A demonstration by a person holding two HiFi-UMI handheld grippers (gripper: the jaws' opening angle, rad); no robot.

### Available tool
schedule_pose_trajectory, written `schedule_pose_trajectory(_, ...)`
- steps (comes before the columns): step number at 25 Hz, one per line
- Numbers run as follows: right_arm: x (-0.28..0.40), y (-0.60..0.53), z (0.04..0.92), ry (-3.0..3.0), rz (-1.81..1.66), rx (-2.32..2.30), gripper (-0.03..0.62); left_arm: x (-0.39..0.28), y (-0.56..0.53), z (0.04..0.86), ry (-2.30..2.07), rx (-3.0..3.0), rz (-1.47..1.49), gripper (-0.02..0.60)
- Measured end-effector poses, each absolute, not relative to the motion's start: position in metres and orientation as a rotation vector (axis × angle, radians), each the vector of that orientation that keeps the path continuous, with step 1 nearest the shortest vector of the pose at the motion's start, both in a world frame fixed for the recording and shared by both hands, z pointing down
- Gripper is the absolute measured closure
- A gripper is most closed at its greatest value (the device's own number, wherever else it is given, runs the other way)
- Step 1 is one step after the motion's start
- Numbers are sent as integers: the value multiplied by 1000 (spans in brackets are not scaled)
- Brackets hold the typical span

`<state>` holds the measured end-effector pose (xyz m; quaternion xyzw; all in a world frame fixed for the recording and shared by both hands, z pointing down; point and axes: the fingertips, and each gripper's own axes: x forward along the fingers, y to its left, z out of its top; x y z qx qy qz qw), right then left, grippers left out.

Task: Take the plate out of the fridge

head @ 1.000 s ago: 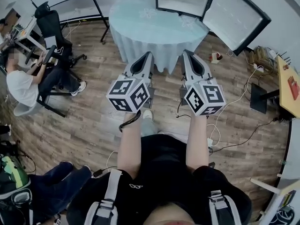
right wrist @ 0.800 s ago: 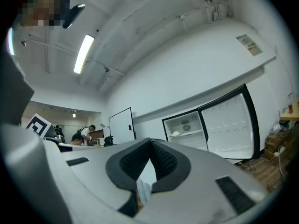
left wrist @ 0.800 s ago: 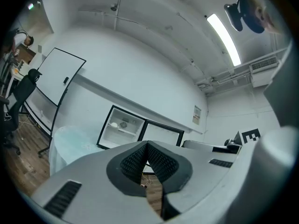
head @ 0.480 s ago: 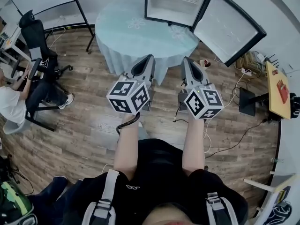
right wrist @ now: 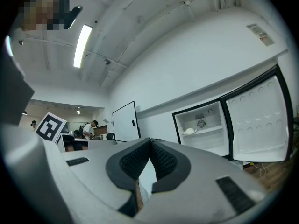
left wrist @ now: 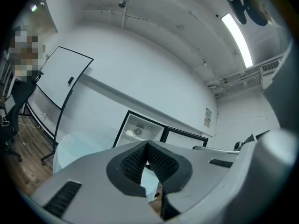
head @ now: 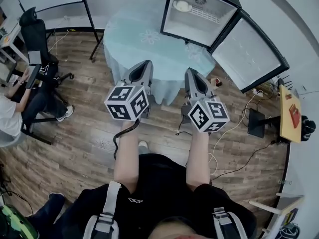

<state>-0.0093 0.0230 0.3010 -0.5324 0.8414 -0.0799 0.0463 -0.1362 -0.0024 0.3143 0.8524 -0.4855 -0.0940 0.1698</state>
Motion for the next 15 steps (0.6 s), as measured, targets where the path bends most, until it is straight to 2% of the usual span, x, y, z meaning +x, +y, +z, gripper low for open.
schedule_pose_trajectory(15,-62,-23,303,2625,-189,-1669,589,-153,-46,308,-1192,2449,-359,591)
